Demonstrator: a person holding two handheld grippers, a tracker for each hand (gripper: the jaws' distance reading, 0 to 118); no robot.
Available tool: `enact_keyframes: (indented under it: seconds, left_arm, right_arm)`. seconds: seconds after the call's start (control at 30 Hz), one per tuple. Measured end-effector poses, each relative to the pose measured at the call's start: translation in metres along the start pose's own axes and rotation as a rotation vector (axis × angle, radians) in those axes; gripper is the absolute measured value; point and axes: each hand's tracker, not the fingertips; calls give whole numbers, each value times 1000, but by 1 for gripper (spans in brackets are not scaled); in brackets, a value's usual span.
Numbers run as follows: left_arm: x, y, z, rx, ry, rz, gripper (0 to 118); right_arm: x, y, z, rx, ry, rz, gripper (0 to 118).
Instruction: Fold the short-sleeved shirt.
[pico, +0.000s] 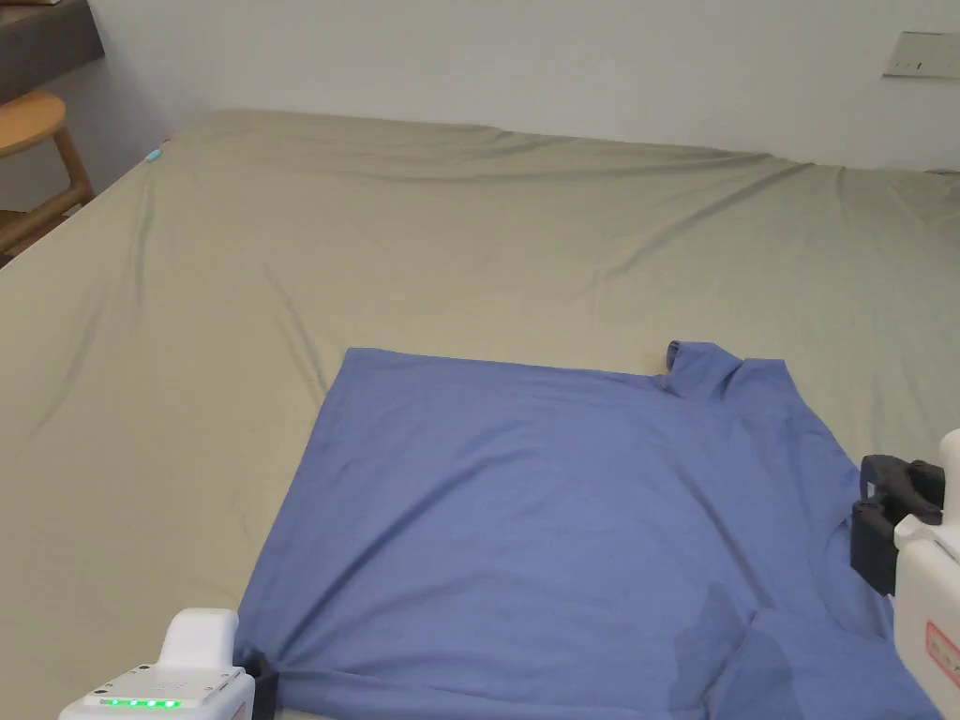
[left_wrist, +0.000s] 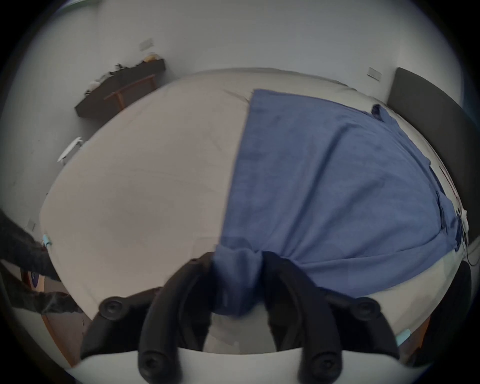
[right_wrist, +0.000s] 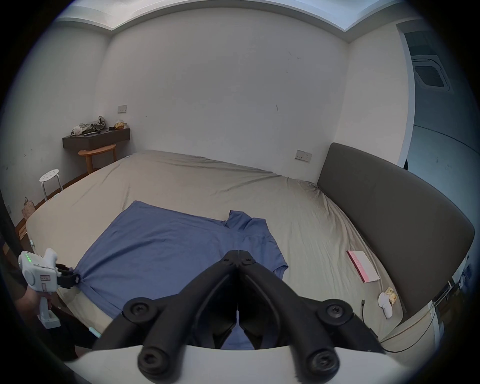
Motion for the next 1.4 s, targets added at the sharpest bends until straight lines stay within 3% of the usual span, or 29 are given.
enact_keyframes:
  seconds: [0.03,0.07,0.23,0.33,0.37,0.4,0.43,0.47,0.63,0.8,1.0,1.03,1.07,1.17,1.4]
  left_arm:
    - [3,4,5,12,15,-36,12]
    - [6,6,5,3,3,-49,6]
    - [6,9,24,50,20,-14,5]
    - [5,13,43,104,19,-2,5]
    - [6,17,49,115,17,-3,5]
    - [6,19,54,121,19,-5,5]
    - [7,20,57,135,24,-9,5]
    - [8,20,59,141,28,-15,5]
    - [11,20,59,137,42,-38,5]
    - [10,14,49,83,51,-35,5]
    - [14,16,43,50,62,-51,5]
    - [14,17,42,45,64,-55,5]
    - [14,17,40,40,64,-57,5]
    - [11,18,42,39,53,-35,5]
    - [-6,37,61,129,-64,156,5]
  right_arm:
    - [2,-2,0,0,0,-1,1]
    - [3,-2,2,0,-2,0,1]
    - [21,-11,3,-16,-43,-18,2]
    - [44,-32,-7,-119,-38,-47,5]
    - [52,-42,-13,-161,-22,-73,20]
    - [61,-56,-19,-218,-14,-106,47]
    - [70,-73,-28,-288,5,-127,87]
    - [77,-90,-38,-378,2,-121,98]
    - [95,-188,-79,-640,-43,-86,98]
    - [111,-229,-105,-717,-1,-223,98]
    - [99,-228,-113,-696,82,-199,44]
    - [99,-226,-114,-680,120,-209,14]
    - [100,-225,-115,-664,154,-250,12]
    - [95,-216,-114,-644,111,-219,12]
    - [110,-162,-79,-433,144,-312,12]
